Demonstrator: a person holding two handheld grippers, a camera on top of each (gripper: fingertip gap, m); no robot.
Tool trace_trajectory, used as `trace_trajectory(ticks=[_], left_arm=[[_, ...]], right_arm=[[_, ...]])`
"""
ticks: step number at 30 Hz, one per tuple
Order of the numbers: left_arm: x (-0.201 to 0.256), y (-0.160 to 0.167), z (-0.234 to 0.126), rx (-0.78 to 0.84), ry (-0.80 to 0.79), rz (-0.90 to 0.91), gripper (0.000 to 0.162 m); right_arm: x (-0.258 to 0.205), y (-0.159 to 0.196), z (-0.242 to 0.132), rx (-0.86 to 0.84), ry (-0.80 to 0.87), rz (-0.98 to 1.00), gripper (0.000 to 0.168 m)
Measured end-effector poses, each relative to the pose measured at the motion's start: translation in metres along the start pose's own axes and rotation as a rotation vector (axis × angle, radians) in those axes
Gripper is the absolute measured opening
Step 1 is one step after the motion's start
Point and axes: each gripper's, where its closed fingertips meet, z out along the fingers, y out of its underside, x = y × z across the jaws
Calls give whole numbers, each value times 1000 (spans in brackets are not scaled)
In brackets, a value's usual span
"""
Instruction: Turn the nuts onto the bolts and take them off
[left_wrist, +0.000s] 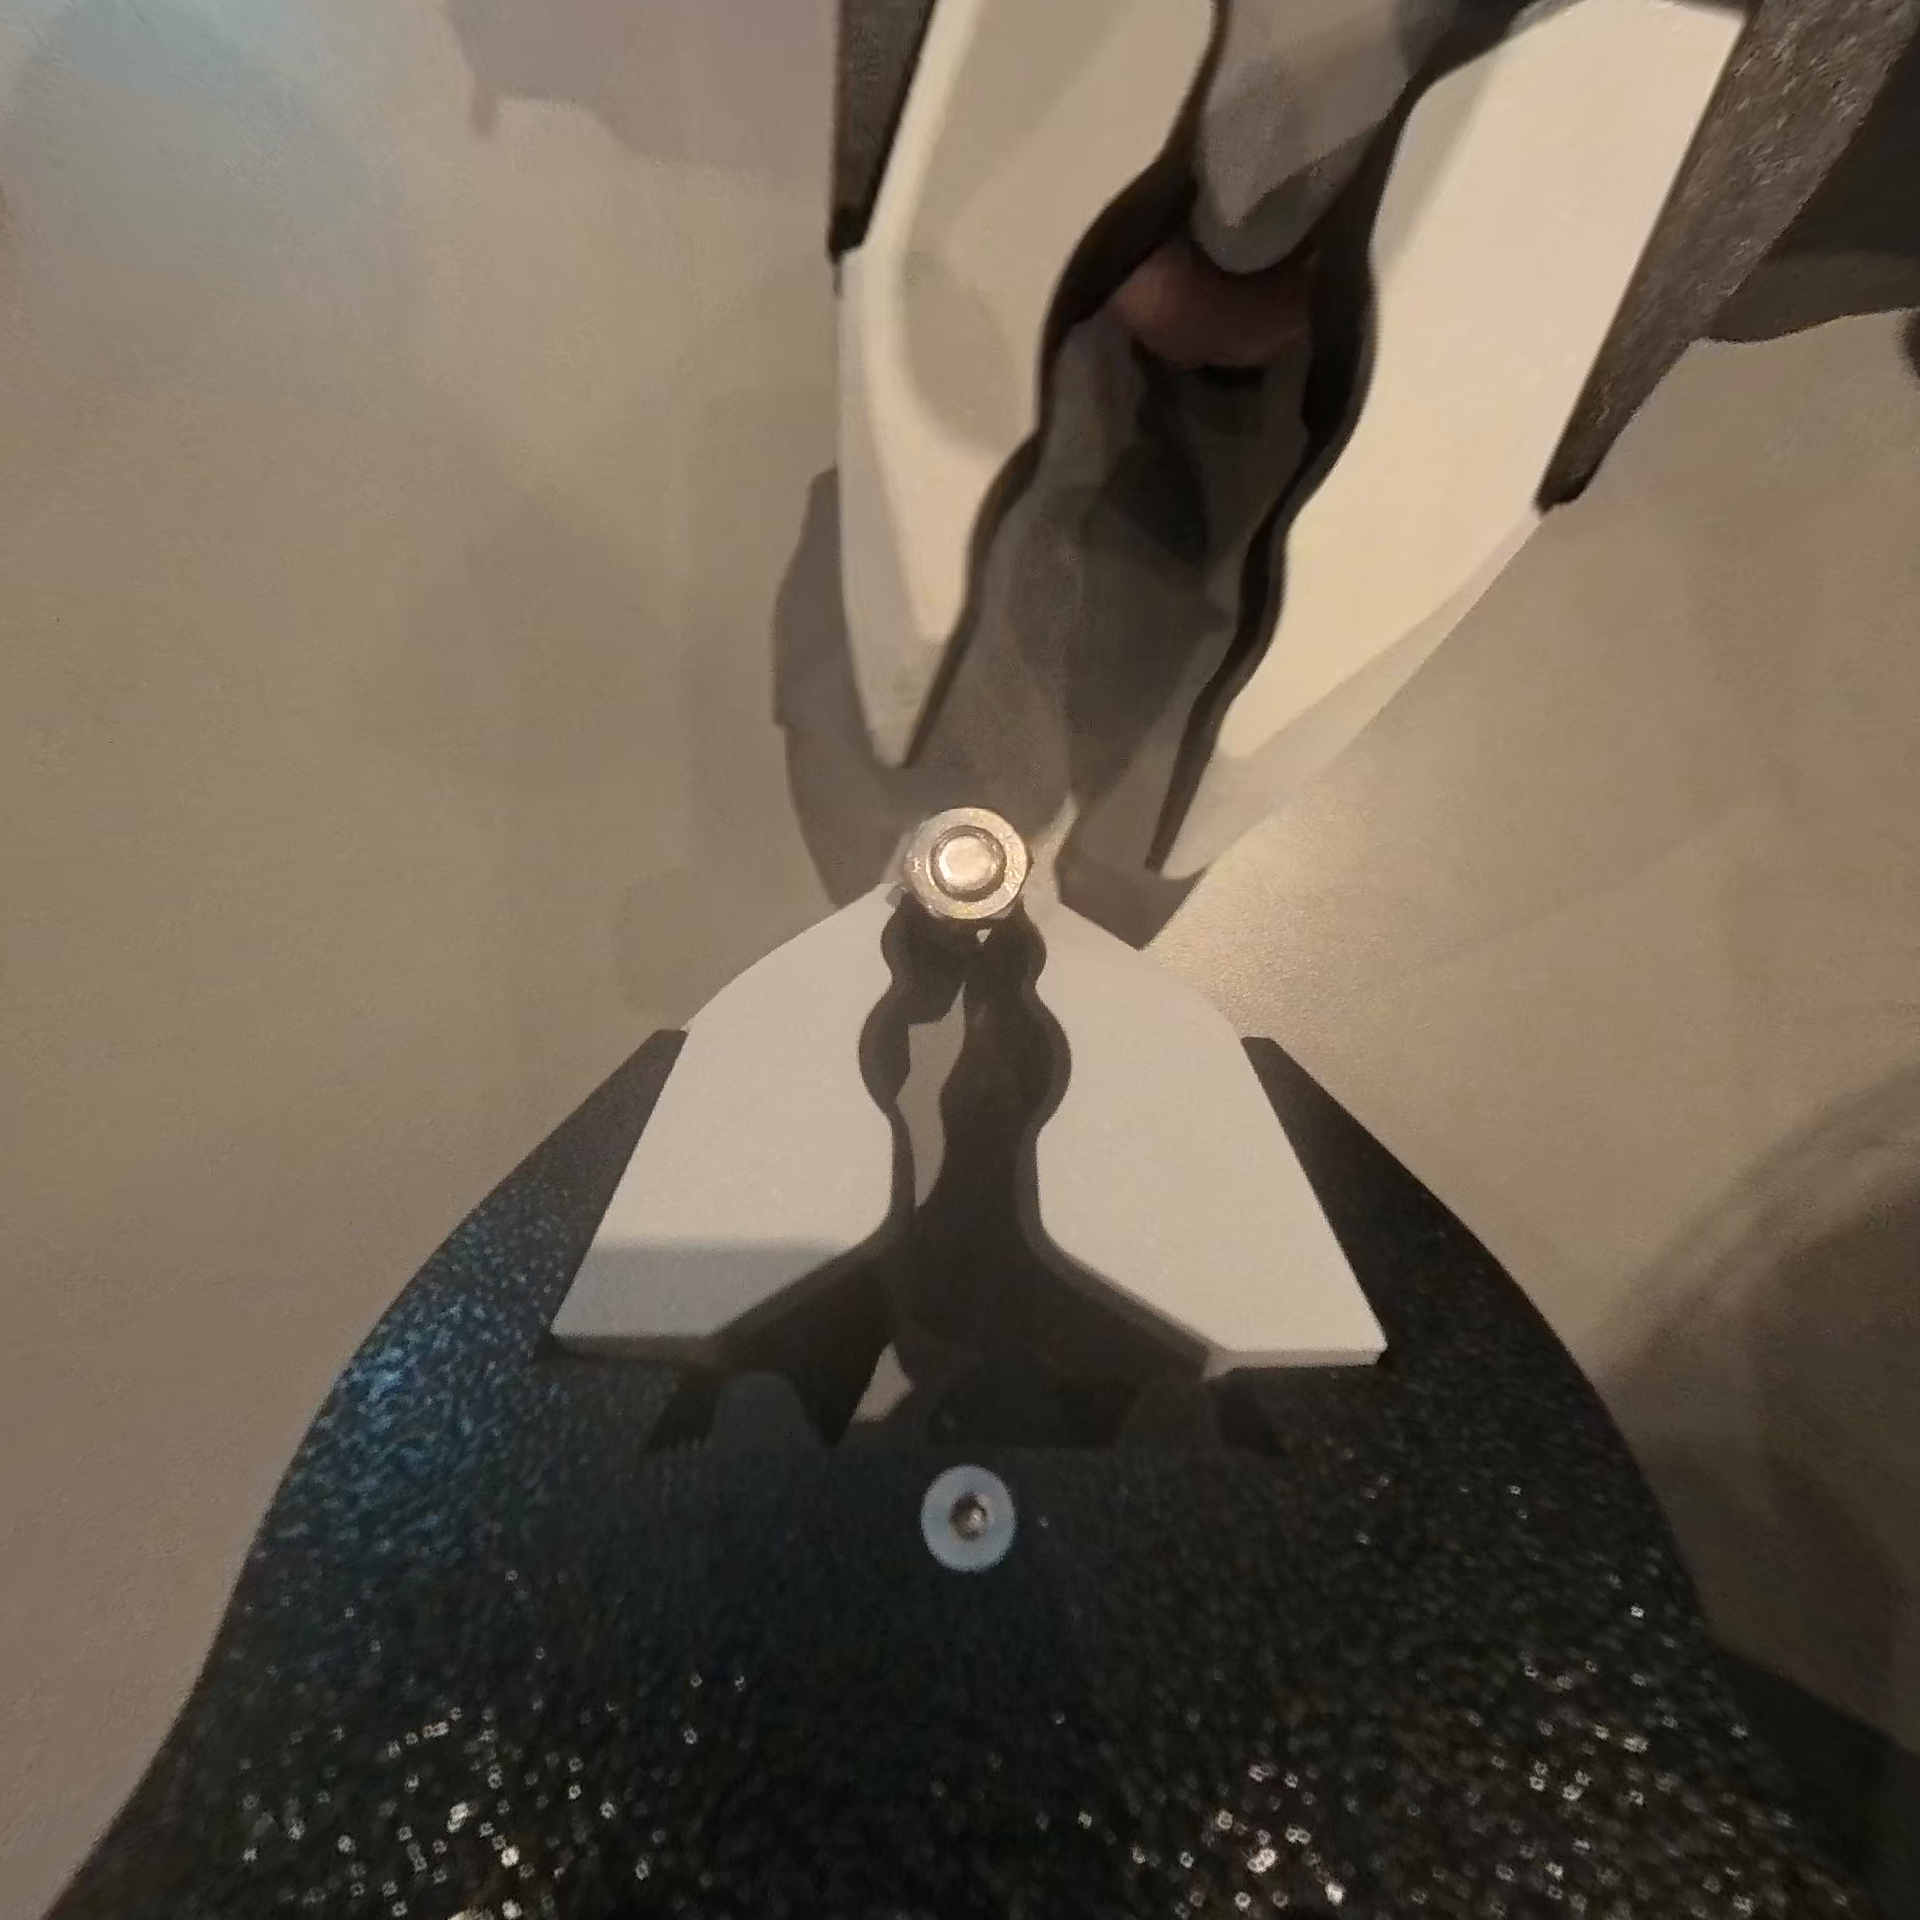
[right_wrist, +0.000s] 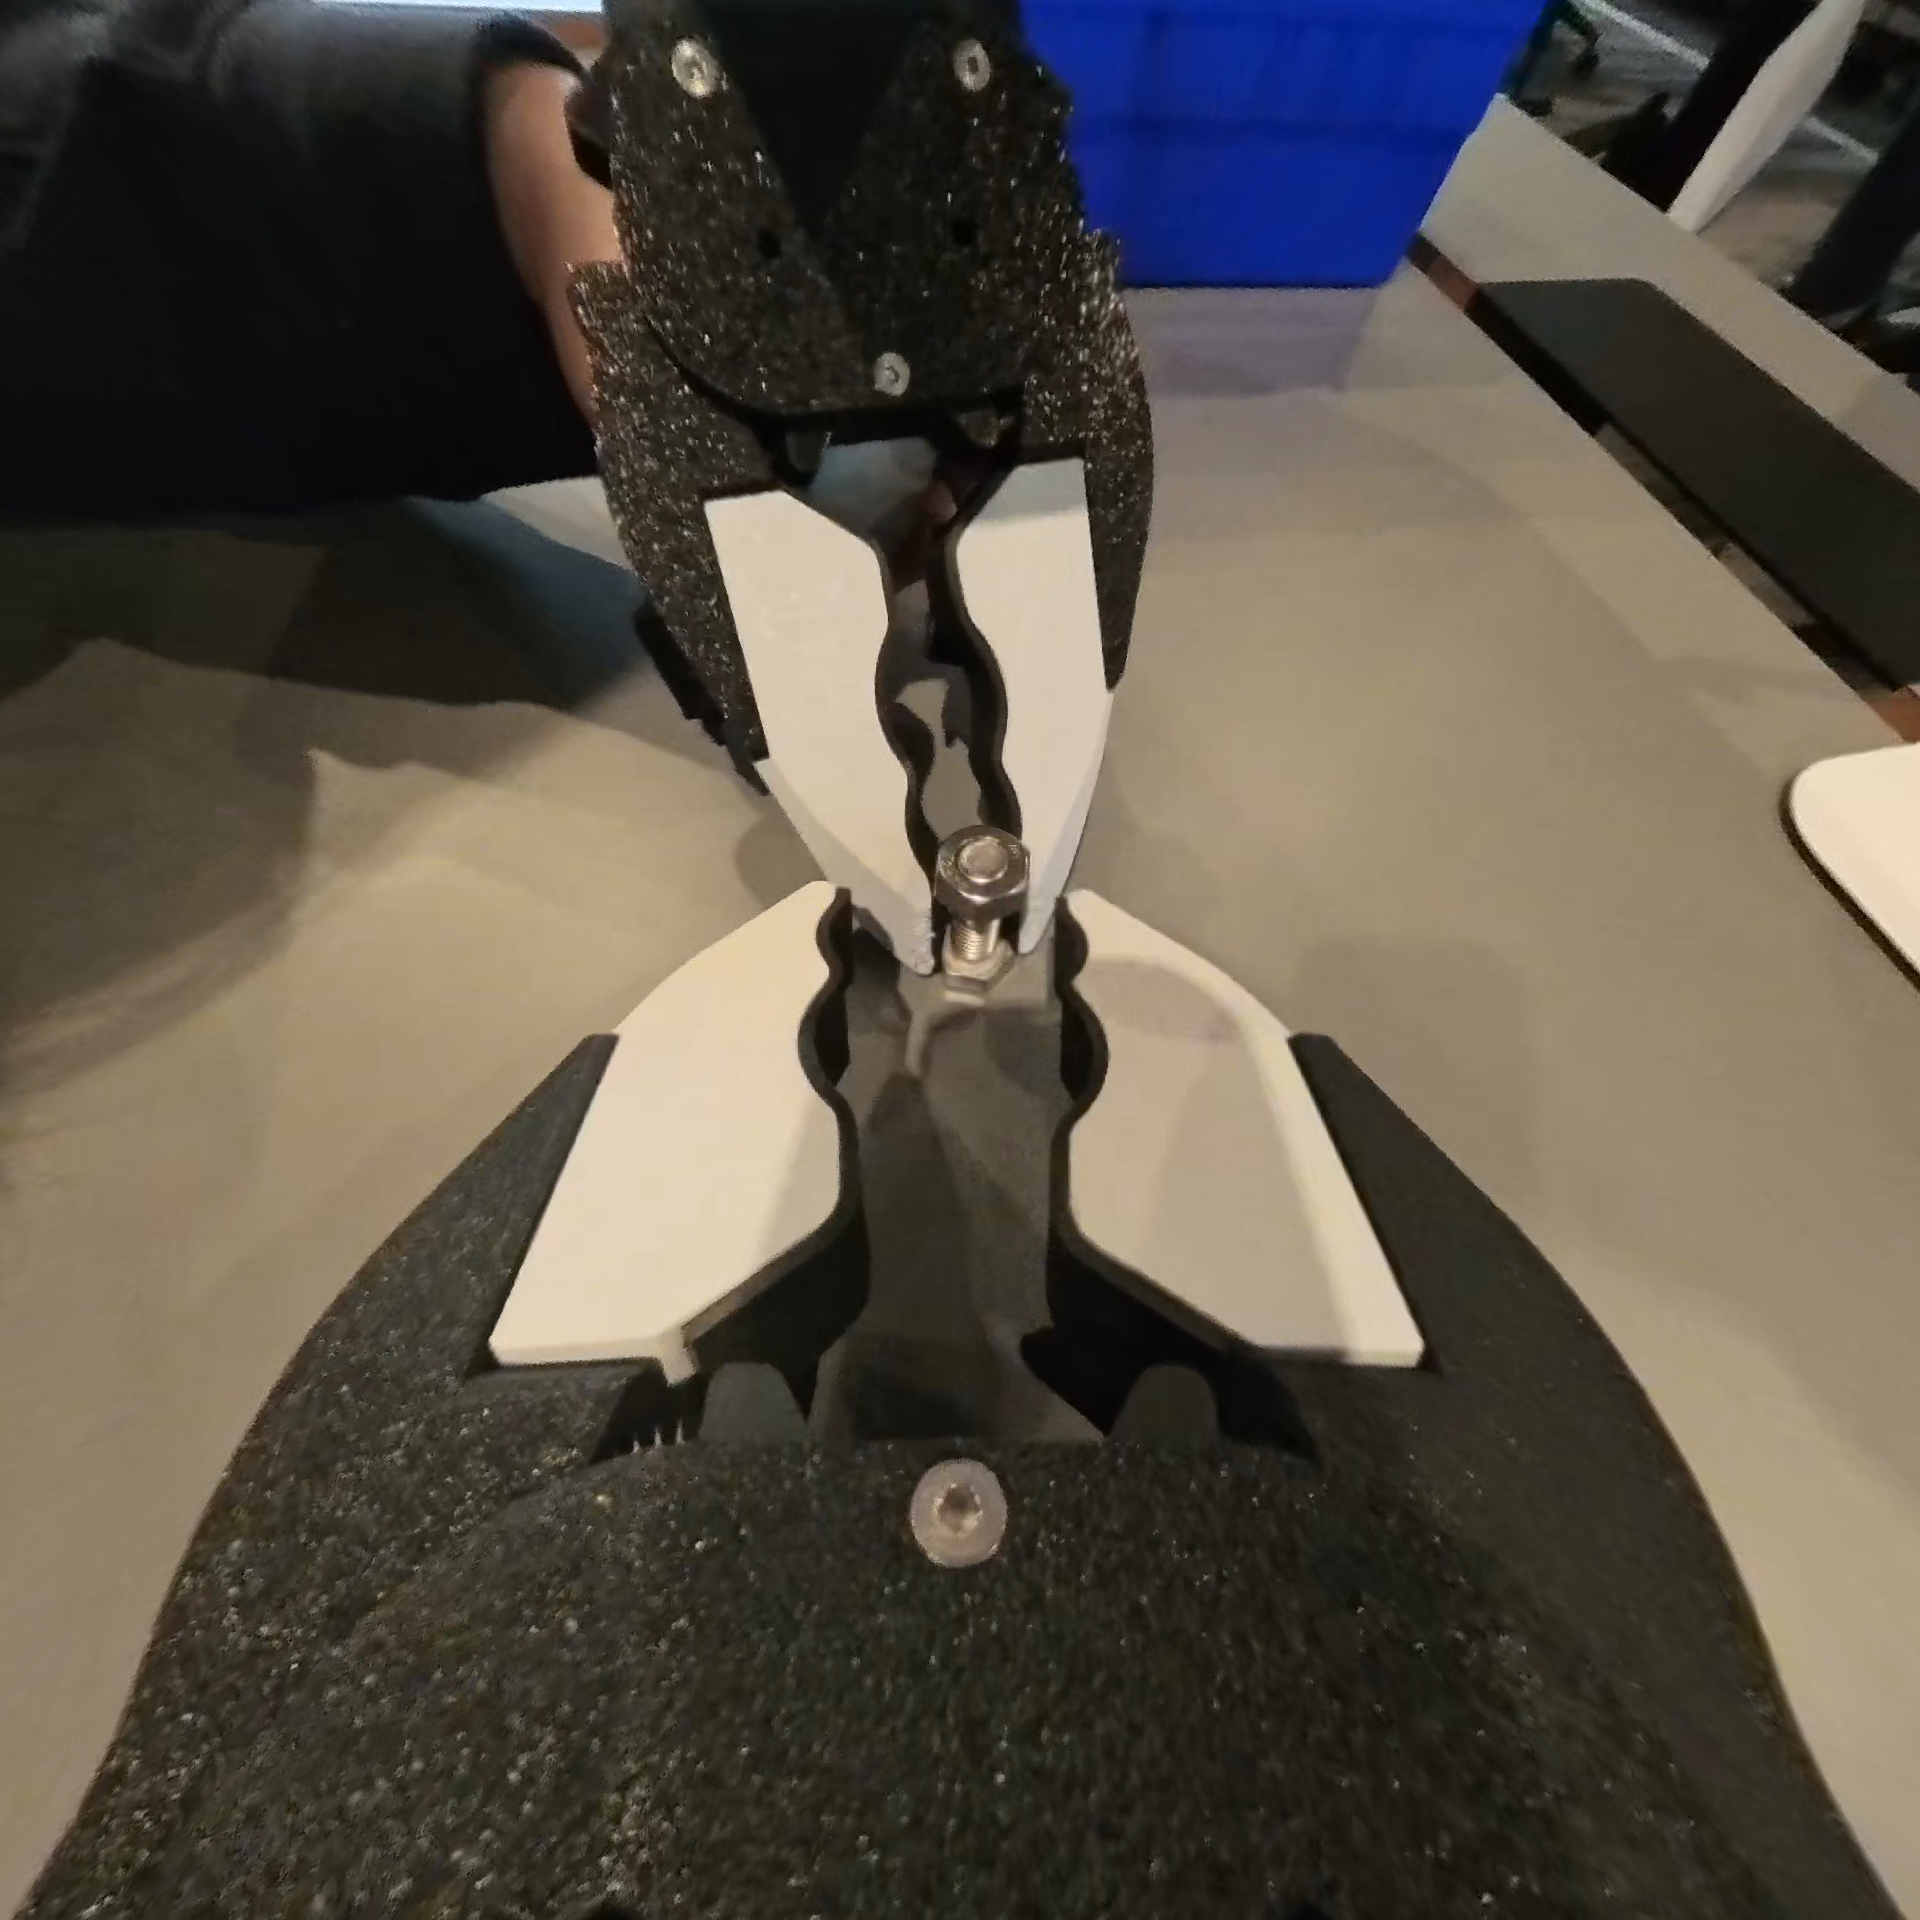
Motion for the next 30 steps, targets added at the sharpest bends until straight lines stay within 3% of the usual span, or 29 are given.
trace_trajectory(ticks=[7,9,11,17,18,19,24,30], left_arm=[[0,0,0,-3,0,5,16],[0,0,0,-3,1,5,16],[0,0,0,-4,1,5,16],[1,1,0,-8,0,7,16],[1,1,0,-7,1,6,16],[1,1,0,-7,1,6,16],[0,1,0,-7,1,7,16],[0,1,0,-8,1,6,16]], right_arm=[[-15,1,-3,6,-91,-40,31],[-8,-1,-4,21,-51,-18,27],[-3,-1,-1,15,-20,-19,36],[-9,5,3,-39,-32,-74,36],[-15,6,0,-33,-83,-67,15],[-16,2,-3,-4,-101,-50,10],[-2,2,-1,-8,-17,-18,37],[-9,6,2,-38,-36,-75,32]])
